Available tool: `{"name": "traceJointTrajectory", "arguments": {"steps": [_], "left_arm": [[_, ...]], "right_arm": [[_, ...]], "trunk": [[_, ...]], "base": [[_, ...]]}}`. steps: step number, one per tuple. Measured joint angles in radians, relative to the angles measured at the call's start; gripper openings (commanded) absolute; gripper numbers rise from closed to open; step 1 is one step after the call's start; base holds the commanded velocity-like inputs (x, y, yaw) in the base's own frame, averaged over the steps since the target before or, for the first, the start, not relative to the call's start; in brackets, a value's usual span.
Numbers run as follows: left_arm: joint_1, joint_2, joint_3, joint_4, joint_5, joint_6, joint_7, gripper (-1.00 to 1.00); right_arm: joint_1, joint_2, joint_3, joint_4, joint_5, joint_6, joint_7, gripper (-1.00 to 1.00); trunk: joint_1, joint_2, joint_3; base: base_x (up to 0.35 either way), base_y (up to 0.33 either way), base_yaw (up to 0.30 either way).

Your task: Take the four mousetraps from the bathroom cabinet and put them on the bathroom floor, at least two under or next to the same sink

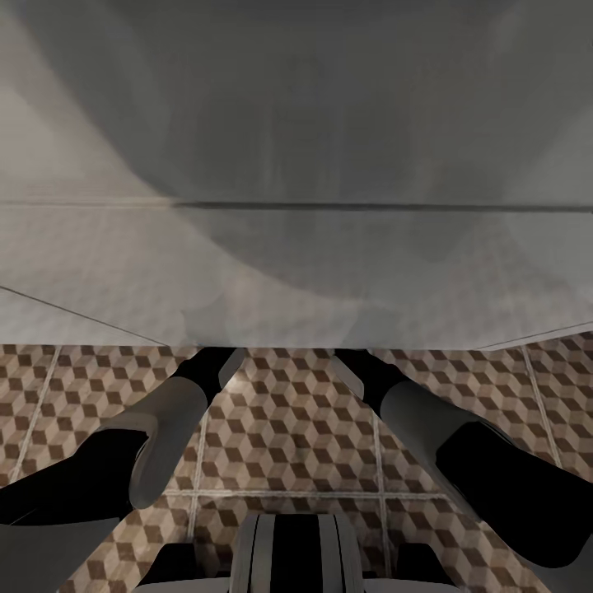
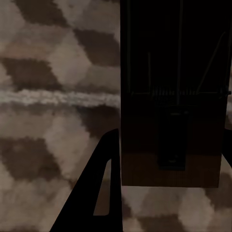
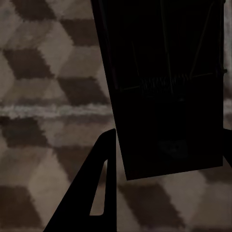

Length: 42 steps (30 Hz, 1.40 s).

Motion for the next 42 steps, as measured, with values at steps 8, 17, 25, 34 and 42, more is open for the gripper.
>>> {"name": "traceJointTrajectory", "arguments": {"steps": [8,17,25,34,42], "left_arm": [[0.0,0.0,0.0,0.0,0.0,0.001,0.001,-1.0],[0.0,0.0,0.0,0.0,0.0,0.002,0.001,-1.0],[0.0,0.0,0.0,0.0,0.0,0.003,0.002,-1.0],[0.0,0.0,0.001,0.0,0.0,0.003,0.002,-1.0],[0.0,0.0,0.001,0.0,0.0,0.003,0.002,-1.0]], "right_arm": [[0.0,0.0,0.0,0.0,-0.001,0.003,-0.005,-1.0],[0.0,0.001,0.0,0.0,0.0,0.005,-0.007,-1.0],[0.0,0.001,0.0,0.0,-0.002,0.006,-0.007,-1.0],[0.0,0.001,-0.001,0.0,-0.001,0.001,-0.008,-1.0],[0.0,0.001,-0.002,0.0,0.0,-0.002,-0.008,-1.0]], "trunk": [[0.0,0.0,0.0],[0.0,0.0,0.0],[0.0,0.0,0.0],[0.0,0.0,0.0],[0.0,0.0,0.0]], "base": [[-0.002,0.0,0.0],[-0.016,0.0,0.0],[-0.02,0.0,0.0],[-0.002,0.0,0.0],[0.0,0.0,0.0]]}}
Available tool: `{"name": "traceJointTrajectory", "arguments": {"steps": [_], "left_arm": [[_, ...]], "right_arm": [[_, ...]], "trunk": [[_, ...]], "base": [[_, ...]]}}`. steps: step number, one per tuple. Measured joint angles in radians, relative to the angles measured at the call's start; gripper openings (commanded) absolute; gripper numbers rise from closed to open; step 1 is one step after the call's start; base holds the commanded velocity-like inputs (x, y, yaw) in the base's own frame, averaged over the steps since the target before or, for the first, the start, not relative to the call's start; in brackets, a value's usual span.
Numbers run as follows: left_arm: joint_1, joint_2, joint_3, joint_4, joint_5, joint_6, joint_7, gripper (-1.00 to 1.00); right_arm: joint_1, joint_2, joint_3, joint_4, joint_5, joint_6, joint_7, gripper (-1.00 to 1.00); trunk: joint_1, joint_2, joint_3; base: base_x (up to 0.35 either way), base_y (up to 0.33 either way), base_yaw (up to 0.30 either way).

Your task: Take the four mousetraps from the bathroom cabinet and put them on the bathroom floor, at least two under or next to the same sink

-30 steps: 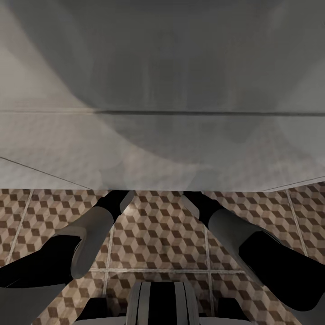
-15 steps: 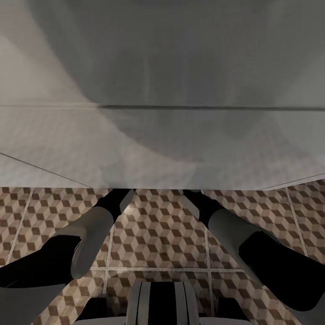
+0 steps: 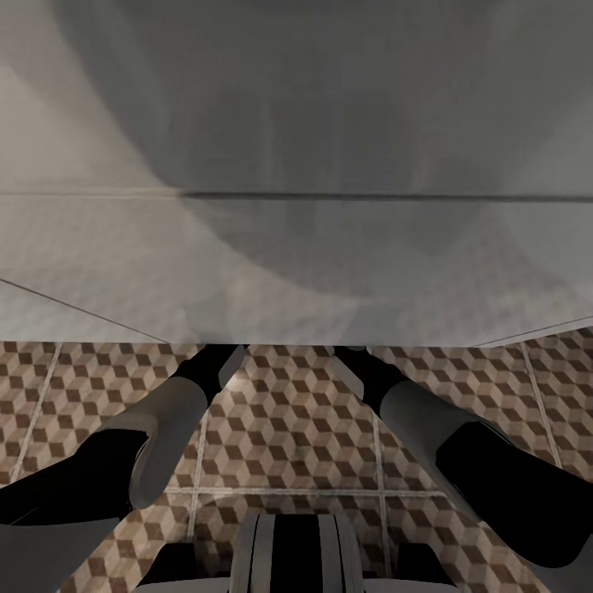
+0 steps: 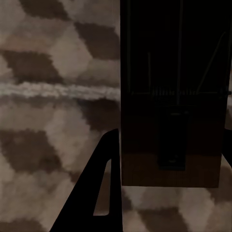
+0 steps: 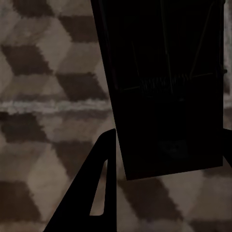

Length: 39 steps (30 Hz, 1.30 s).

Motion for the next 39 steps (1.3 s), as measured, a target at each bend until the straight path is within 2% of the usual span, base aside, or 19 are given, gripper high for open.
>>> {"name": "traceJointTrajectory", "arguments": {"steps": [6,7,39], "left_arm": [[0.0,0.0,0.0,0.0,0.0,0.0,-0.001,-1.0],[0.0,0.0,0.0,0.0,0.0,0.0,-0.001,-1.0],[0.0,0.0,0.0,0.0,-0.001,0.0,-0.001,-1.0]], "right_arm": [[0.0,0.0,0.0,0.0,0.001,0.0,0.0,-1.0],[0.0,0.0,0.0,0.0,0.001,0.0,0.0,1.0],[0.0,0.0,0.0,0.004,0.001,-0.001,0.002,1.0]], "trunk": [[0.0,0.0,0.0],[0.0,0.0,0.0],[0.0,0.0,0.0]], "base": [[0.0,0.0,0.0],[0.0,0.0,0.0],[0.0,0.0,0.0]]}}
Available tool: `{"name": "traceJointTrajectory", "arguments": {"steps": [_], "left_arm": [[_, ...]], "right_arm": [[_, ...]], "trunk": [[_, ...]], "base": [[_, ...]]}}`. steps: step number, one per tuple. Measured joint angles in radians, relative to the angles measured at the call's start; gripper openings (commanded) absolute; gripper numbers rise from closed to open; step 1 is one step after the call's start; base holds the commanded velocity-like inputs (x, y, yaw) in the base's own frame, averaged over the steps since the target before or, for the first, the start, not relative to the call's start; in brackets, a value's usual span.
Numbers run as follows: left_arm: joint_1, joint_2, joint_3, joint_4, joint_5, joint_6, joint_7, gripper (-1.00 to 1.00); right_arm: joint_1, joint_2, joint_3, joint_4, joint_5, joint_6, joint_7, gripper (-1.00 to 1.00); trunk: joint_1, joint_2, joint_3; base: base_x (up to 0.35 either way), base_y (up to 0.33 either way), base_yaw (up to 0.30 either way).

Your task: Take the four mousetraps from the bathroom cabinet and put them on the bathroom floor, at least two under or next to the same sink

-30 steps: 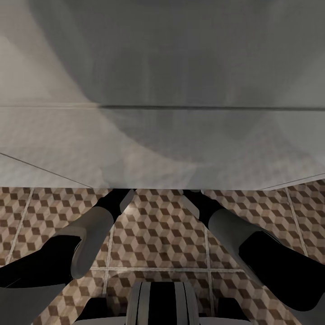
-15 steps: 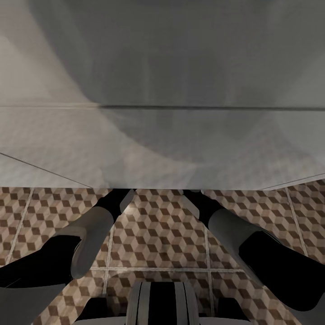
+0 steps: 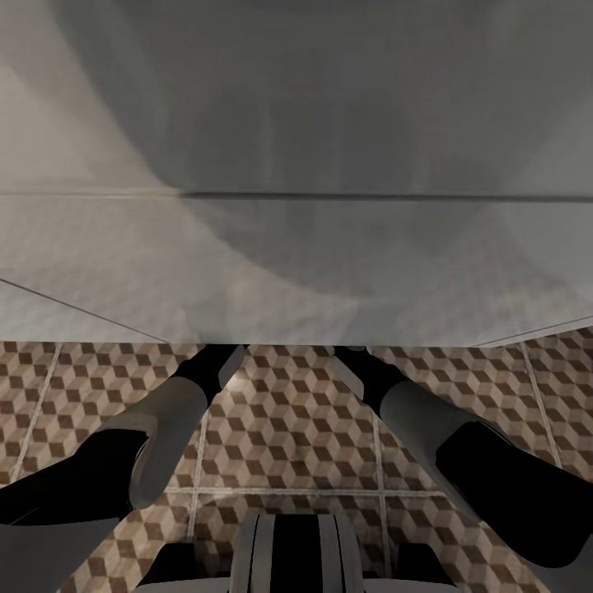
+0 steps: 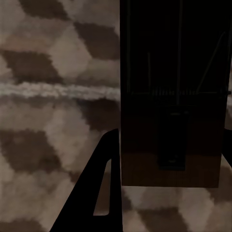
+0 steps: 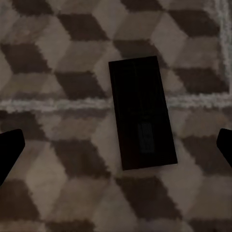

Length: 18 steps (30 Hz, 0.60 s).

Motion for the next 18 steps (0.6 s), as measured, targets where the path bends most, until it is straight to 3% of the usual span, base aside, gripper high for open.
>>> {"name": "traceJointTrajectory", "arguments": {"steps": [2,3,18], "left_arm": [[0.0,0.0,0.0,0.0,0.0,0.0,0.0,-1.0],[0.0,0.0,0.0,0.0,0.0,0.0,0.0,1.0],[0.0,0.0,-0.001,0.0,-0.001,0.001,0.003,1.0]], "right_arm": [[0.0,0.0,0.0,0.0,0.0,0.0,0.0,1.0],[0.0,0.0,0.0,0.0,0.0,0.0,0.0,1.0],[0.0,0.0,0.0,0.0,0.0,0.001,0.0,1.0]], "trunk": [[0.0,0.0,0.0],[0.0,0.0,0.0],[0.0,0.0,0.0]], "base": [[0.0,0.0,0.0],[0.0,0.0,0.0],[0.0,0.0,0.0]]}}
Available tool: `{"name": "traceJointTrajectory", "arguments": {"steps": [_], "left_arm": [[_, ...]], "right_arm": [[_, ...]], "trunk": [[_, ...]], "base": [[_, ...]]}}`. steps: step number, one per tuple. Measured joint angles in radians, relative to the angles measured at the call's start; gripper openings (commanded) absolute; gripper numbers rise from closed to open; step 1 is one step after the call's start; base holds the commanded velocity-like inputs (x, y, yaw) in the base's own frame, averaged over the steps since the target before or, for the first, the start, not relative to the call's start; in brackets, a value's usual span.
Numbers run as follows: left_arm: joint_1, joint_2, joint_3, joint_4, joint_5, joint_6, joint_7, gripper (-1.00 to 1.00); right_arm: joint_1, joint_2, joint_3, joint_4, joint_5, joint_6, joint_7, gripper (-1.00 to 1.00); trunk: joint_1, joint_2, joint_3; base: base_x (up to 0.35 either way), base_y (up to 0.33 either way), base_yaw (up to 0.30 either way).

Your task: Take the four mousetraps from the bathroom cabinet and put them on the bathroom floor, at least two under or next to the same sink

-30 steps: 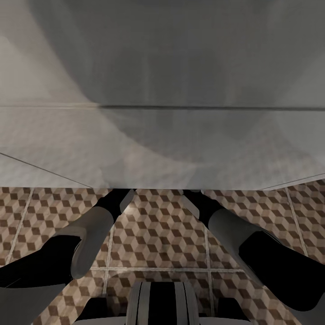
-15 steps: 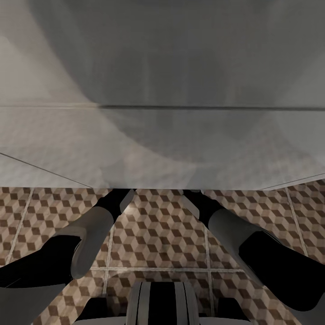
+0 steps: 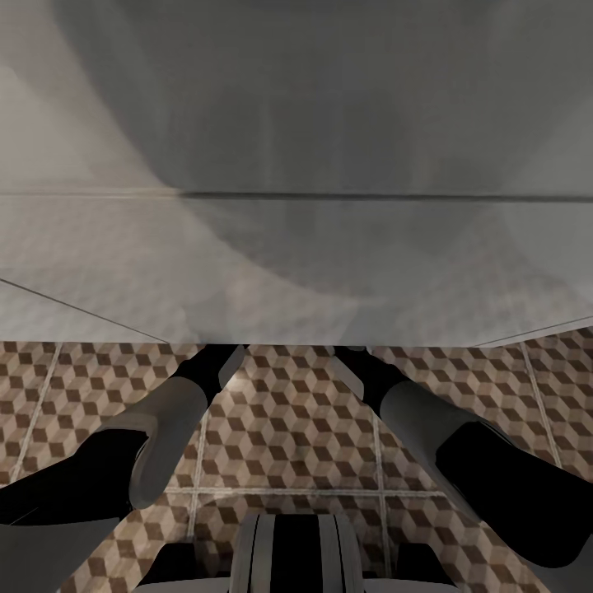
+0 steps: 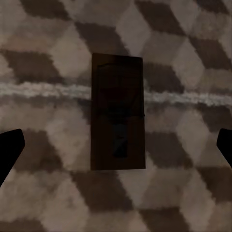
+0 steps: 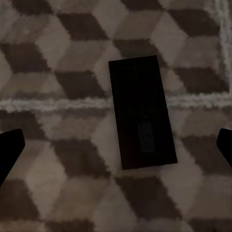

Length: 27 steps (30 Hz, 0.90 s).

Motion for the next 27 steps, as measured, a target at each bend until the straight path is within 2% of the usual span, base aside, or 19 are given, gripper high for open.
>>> {"name": "traceJointTrajectory", "arguments": {"steps": [27], "left_arm": [[0.0,0.0,0.0,0.0,0.0,0.0,0.001,1.0]], "right_arm": [[0.0,0.0,0.0,0.0,0.0,0.0,0.0,1.0]], "trunk": [[0.0,0.0,0.0]], "base": [[0.0,0.0,0.0]]}}
